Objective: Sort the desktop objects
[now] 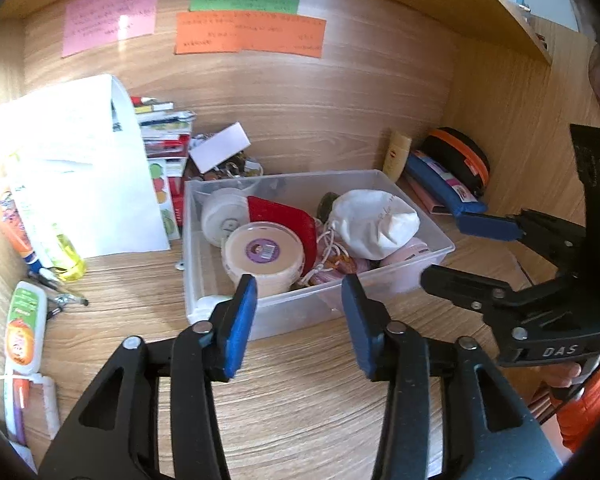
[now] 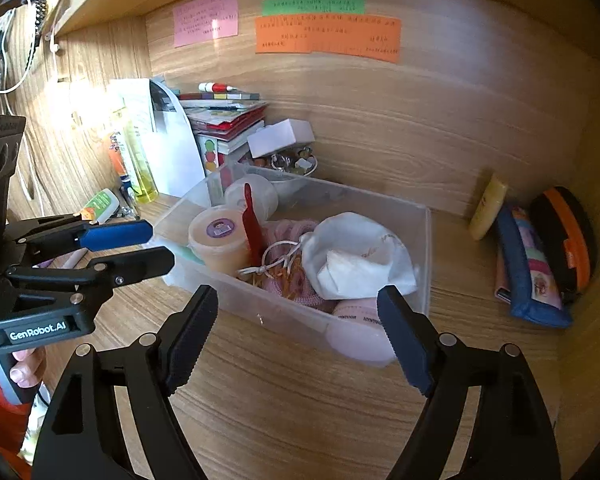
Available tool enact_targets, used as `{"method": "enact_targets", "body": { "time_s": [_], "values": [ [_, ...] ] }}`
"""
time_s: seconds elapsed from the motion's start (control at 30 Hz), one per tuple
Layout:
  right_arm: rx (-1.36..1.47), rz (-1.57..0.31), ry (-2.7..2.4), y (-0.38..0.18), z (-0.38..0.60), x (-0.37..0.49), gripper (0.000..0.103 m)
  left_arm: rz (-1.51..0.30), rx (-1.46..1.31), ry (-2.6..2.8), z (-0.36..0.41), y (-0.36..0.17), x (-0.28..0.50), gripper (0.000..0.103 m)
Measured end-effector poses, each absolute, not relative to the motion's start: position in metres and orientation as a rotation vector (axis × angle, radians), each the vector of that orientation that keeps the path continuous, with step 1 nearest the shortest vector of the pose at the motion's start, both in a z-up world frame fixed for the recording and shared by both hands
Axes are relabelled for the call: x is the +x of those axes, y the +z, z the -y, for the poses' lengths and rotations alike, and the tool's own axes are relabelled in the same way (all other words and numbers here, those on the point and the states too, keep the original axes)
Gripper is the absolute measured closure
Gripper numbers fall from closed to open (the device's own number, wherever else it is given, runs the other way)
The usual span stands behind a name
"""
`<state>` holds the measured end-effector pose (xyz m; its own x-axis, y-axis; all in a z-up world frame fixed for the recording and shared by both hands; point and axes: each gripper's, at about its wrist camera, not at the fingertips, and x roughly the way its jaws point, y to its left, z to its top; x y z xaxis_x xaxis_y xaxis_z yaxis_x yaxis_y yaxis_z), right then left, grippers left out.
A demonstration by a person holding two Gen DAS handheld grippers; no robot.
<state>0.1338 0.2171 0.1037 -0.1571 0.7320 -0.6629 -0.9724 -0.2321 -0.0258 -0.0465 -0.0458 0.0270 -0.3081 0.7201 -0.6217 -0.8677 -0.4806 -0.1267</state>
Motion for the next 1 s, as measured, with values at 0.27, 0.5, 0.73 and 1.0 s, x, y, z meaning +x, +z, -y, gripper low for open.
{"method": "enact_targets", "body": {
  "time_s": [0.27,0.5,0.73,1.0],
  "values": [
    [-0.620,-0.470,1.677,0.110,-0.195,0.136,0.015,-0.271,-0.724,2.026,0.062,0.034,-0.040,0.030],
    [-0.575,-0.467,1.641,0.111,-0.184,0.146,0.014,-0.259,-0.734,2.068,0.065,0.034,-0.037,0.023],
    [-0.539,-0.486,1.640,0.108,-0.174,0.154,0.013,-0.272,-0.705,2.125,0.065,0.033,-0.031,0.007],
    [-0.534,-0.484,1.639,0.106,-0.169,0.154,0.005,-0.284,-0.693,2.136,0.060,0.029,-0.028,0.006]
  ]
}}
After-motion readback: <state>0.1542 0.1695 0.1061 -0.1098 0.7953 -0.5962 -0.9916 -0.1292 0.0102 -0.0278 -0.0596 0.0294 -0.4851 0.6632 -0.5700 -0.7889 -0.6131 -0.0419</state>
